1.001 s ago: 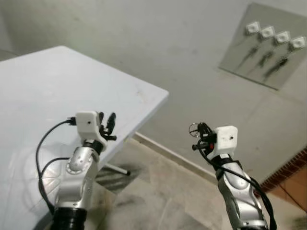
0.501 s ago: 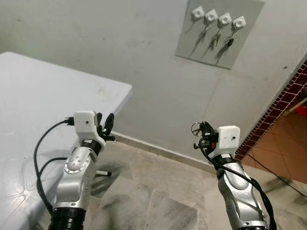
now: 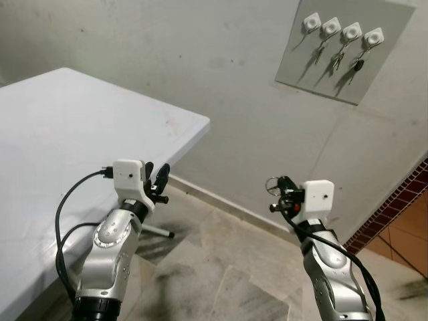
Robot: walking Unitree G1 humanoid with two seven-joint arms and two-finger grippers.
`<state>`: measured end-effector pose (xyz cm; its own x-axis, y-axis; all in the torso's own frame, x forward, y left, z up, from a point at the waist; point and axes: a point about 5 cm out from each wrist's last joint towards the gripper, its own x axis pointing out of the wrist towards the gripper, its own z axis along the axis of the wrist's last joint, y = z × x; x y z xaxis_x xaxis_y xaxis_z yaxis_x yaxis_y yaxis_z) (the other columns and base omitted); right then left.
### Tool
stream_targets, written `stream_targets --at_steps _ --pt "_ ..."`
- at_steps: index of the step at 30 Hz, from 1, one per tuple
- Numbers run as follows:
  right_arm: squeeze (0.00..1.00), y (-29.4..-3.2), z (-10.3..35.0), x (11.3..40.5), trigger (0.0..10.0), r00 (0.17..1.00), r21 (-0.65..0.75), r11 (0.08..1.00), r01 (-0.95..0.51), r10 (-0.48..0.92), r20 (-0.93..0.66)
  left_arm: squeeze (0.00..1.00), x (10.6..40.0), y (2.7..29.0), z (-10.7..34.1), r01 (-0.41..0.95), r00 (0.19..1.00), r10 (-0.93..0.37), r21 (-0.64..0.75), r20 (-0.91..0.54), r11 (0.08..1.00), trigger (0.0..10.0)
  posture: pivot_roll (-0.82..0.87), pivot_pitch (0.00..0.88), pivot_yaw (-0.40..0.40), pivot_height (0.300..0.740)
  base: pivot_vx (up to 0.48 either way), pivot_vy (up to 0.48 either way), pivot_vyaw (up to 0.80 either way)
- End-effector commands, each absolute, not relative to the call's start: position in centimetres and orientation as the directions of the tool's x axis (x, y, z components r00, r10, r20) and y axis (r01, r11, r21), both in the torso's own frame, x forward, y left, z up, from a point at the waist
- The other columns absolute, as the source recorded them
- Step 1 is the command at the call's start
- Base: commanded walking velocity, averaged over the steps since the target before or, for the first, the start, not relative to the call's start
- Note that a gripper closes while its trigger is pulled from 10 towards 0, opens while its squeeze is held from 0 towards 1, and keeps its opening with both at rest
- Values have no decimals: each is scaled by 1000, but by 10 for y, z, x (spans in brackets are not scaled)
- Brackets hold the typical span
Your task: Hang keys on a hook
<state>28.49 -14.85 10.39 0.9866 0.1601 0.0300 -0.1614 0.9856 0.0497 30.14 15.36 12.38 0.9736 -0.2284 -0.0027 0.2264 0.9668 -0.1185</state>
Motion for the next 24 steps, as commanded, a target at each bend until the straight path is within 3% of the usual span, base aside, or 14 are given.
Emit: stream_targets --at_steps 1,6,24 --pt "0 -153 111 287 10000 988 47 988 -146 143 58 0 301 152 129 247 969 -248 -119 5 962 10000 151 0 -103 740 0 0 0" --pt "0 -152 113 286 10000 987 43 987 -154 151 62 0 302 151 130 252 967 -254 -141 8 957 10000 150 0 -103 740 0 0 0" --pt "0 -153 115 288 10000 985 34 986 -161 158 70 0 307 156 127 211 976 -216 -150 -17 966 10000 139 0 -101 740 320 0 0"
